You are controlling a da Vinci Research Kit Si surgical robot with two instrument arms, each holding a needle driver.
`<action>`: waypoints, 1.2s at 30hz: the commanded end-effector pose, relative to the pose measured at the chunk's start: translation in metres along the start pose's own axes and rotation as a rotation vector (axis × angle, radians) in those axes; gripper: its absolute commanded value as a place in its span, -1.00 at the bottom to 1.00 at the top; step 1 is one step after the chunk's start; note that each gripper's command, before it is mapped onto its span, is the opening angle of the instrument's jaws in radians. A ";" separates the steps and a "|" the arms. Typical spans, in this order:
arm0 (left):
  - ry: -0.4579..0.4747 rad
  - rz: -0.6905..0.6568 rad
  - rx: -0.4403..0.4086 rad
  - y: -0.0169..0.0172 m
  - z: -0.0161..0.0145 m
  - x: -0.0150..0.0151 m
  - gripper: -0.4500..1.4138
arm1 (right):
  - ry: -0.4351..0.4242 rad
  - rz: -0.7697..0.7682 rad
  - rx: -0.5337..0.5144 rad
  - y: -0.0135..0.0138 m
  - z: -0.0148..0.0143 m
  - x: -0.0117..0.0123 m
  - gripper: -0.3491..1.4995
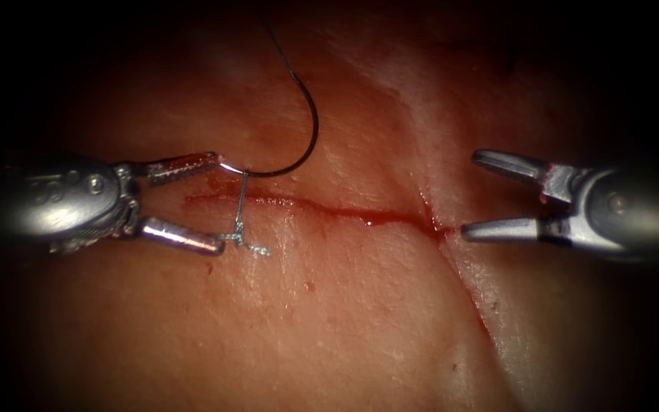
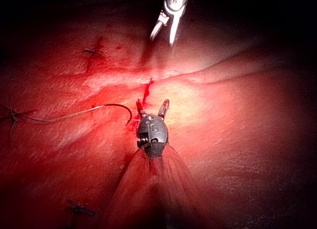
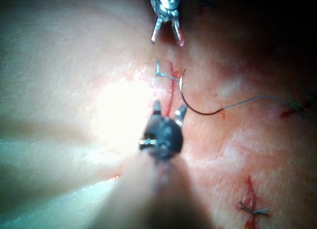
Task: Wound Closure
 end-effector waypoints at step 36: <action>-0.617 0.174 -0.059 -0.0084 0.0025 -0.0021 -0.24 | 0.010 0.001 0.000 -0.0007 0.0010 0.0005 0.01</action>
